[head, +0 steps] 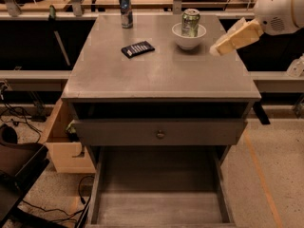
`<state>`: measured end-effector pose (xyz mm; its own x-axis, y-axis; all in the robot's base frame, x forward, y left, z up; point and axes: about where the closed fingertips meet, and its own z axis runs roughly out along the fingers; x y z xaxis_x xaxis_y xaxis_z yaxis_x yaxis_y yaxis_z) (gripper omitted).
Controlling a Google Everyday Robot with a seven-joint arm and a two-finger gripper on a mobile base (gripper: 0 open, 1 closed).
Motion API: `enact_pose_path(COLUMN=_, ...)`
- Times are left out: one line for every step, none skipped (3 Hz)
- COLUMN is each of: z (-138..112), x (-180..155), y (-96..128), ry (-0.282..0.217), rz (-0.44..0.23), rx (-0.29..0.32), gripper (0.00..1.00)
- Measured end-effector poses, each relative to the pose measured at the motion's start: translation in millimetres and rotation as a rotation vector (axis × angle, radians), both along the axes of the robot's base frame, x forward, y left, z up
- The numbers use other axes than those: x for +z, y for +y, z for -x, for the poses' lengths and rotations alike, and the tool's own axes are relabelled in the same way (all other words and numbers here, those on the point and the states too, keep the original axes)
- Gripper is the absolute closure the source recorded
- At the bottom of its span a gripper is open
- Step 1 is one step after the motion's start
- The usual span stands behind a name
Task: Pick green can from white bowl and place on counter
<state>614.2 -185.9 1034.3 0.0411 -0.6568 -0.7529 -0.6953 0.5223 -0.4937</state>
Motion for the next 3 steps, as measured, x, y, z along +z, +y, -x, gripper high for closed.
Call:
enact_pose_path(z=-13.6, x=-1.9, y=7.3, ry=-0.013, rz=-0.060, rx=-0.001, gripper=0.00)
enact_pose_path(z=-55.1, x=-6.5, y=21.4, ry=-0.039, rz=-0.182, rx=-0.015, gripper=0.00)
enact_pose_path(z=-94.3, x=-12.1, y=29.0, ry=-0.062, rz=-0.277, rx=-0.033, gripper=0.00)
